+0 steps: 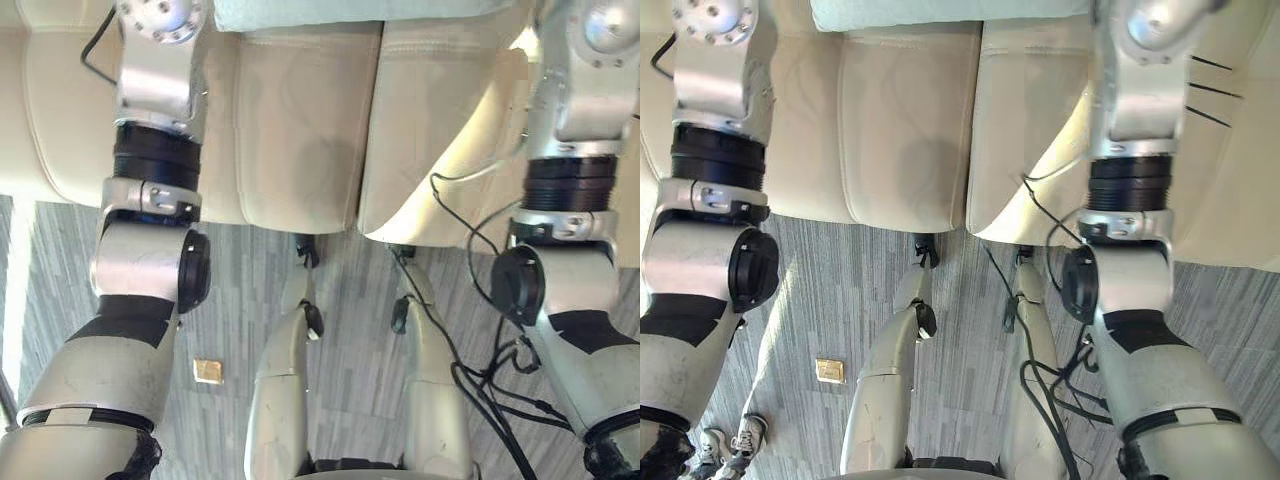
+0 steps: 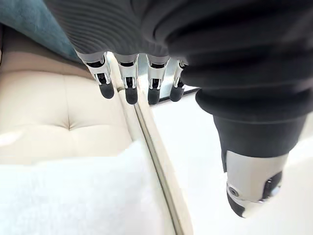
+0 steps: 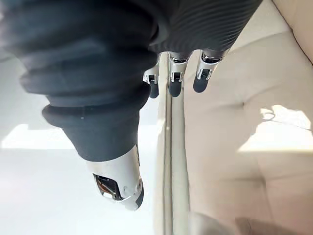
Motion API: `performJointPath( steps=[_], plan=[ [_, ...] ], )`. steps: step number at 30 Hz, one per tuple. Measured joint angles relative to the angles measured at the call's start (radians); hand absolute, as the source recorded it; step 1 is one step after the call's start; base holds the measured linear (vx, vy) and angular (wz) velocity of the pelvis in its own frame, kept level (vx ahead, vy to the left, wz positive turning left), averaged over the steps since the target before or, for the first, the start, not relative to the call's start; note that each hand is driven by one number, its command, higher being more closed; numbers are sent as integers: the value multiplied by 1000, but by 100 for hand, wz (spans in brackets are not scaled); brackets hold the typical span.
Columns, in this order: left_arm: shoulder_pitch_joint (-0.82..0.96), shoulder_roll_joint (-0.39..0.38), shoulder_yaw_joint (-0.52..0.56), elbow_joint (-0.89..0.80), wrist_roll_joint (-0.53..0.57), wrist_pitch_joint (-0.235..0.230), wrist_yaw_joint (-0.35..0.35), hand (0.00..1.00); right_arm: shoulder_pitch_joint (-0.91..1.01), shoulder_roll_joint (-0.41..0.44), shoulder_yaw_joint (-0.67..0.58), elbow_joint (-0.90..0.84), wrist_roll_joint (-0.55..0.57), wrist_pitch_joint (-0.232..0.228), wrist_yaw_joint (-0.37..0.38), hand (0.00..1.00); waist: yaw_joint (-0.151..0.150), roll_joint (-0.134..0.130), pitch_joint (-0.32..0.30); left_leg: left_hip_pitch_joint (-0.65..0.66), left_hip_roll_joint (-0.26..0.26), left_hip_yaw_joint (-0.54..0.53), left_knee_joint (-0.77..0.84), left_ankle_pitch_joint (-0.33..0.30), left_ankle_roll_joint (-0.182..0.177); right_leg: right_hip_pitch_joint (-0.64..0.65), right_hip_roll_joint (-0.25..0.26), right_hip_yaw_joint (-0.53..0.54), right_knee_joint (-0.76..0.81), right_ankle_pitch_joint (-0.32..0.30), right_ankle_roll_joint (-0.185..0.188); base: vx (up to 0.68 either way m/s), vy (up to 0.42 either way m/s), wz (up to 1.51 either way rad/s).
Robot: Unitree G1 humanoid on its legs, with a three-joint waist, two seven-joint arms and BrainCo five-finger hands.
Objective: Pick up cushions and gather them together orderly.
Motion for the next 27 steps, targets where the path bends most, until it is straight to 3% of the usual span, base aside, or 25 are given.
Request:
performJointPath(
  steps=[3,6,9,12,16,19,21,27],
  plan=[
    [136,66,28,-55,-82,-28,-37,0,164,-45,8,-16,131,-27,117,0,0,-29,-31,43,33,49,0,-21,-8,46,21,5,-32,-12,-4,-75,-100,-18],
    [297,68,37,-143,-146,-57,-89,0,326,-83,49,-62,203,-35,221,0,-9,-29,-31,79,51,56,13,-22,-7,94,33,-5,-35,-17,-7,-43,-102,-2],
    [585,-30,40,-274,-174,-72,-125,0,579,-58,135,-150,204,-39,307,0,-20,-30,-31,159,50,55,14,-46,-10,174,34,-8,-30,-43,-11,0,-75,4],
    [907,-201,-22,-331,-175,-72,-186,0,862,75,166,-176,183,-35,369,0,-23,-40,-55,259,46,52,14,-79,-15,269,25,-20,-9,-98,-12,95,-63,12],
    [1216,-329,-121,-320,-144,-52,-295,0,1129,192,203,-168,67,-15,443,0,-21,-63,-94,379,29,45,7,-113,-30,373,9,-30,34,-166,-11,172,-42,16],
    [1360,-361,-156,-219,-70,-38,-360,0,1267,248,218,-95,-45,-16,481,0,-21,-67,-180,480,14,42,-35,-122,-35,455,0,-36,39,-207,-3,143,-13,10],
    [1400,-364,-150,-48,-21,-34,-384,0,1307,257,220,87,-102,-14,497,0,-24,-63,-259,560,8,25,-68,-126,-40,546,1,-55,2,-219,5,179,-9,16],
    [1449,-334,-128,255,102,12,-445,0,1342,251,215,406,-168,21,541,0,-39,-54,-325,716,-14,8,-122,-141,-47,716,0,-60,-84,-219,22,102,33,5]
  ],
)
